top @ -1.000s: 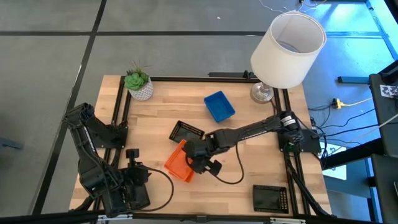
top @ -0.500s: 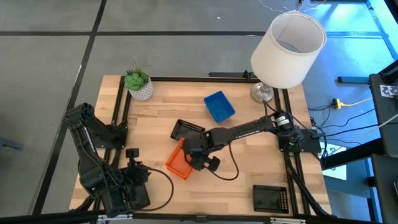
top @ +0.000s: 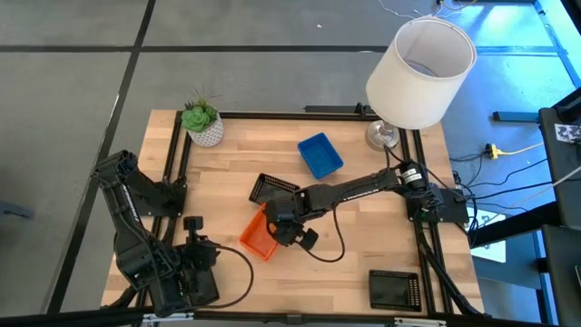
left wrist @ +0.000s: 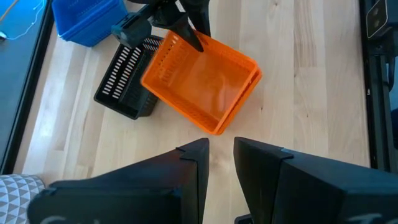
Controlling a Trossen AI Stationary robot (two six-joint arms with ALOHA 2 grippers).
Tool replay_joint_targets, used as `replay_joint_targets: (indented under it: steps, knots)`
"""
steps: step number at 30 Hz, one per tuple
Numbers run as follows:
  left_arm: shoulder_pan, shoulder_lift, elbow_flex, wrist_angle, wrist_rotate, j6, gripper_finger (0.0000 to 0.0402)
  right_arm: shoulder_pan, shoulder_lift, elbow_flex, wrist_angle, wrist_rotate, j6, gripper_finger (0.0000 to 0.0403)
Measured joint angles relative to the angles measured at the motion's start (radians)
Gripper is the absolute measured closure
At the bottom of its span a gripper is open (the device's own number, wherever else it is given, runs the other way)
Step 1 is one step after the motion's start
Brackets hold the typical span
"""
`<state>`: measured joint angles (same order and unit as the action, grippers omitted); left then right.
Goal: Stack baskets by color
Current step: Stack the right orange bin on the orange bin
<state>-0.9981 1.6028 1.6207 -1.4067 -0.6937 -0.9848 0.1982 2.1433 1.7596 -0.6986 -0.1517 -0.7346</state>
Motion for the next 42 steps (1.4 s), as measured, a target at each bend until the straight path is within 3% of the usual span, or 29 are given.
replay_joint_targets:
  steps: [7, 17, 22, 25, 32, 35, 40, 42]
  knots:
    - [0.0, 0.0, 0.0, 0.0, 0.0, 0.0, 0.0335, 0.002, 0.0, 0.0, 0.0, 0.001, -0.003, 0.0293]
    - [0.0, 0.0, 0.0, -0.024, 0.0, 0.0, 0.0335, 0.01, -0.016, 0.075, -0.011, -0.002, 0.054, 0.0291]
    - [0.0, 0.0, 0.0, -0.031, 0.0, 0.0, 0.0335, 0.019, -0.017, 0.055, 0.204, -0.103, 0.054, 0.0291]
    - [0.0, 0.0, 0.0, -0.033, 0.0, -0.005, 0.0335, 0.019, -0.005, 0.05, 0.357, -0.106, 0.073, 0.0291]
    - [-0.014, 0.0, 0.0, -0.033, 0.0, -0.009, 0.0335, -0.006, 0.092, 0.05, 0.665, -0.102, 0.28, 0.0291]
    - [-0.023, 0.0, 0.0, -0.034, 0.0, -0.03, 0.0335, -0.013, 0.131, 0.05, 0.729, -0.054, 0.39, 0.0291]
    - [-0.04, 0.0, 0.0, -0.034, -0.001, -0.039, 0.0335, -0.024, 0.176, 0.049, 0.715, 0.142, 0.6, 0.0291]
    - [-0.045, 0.0, 0.0, -0.035, 0.0, -0.053, 0.0335, -0.031, 0.184, 0.049, 0.716, 0.156, 0.666, 0.0291]
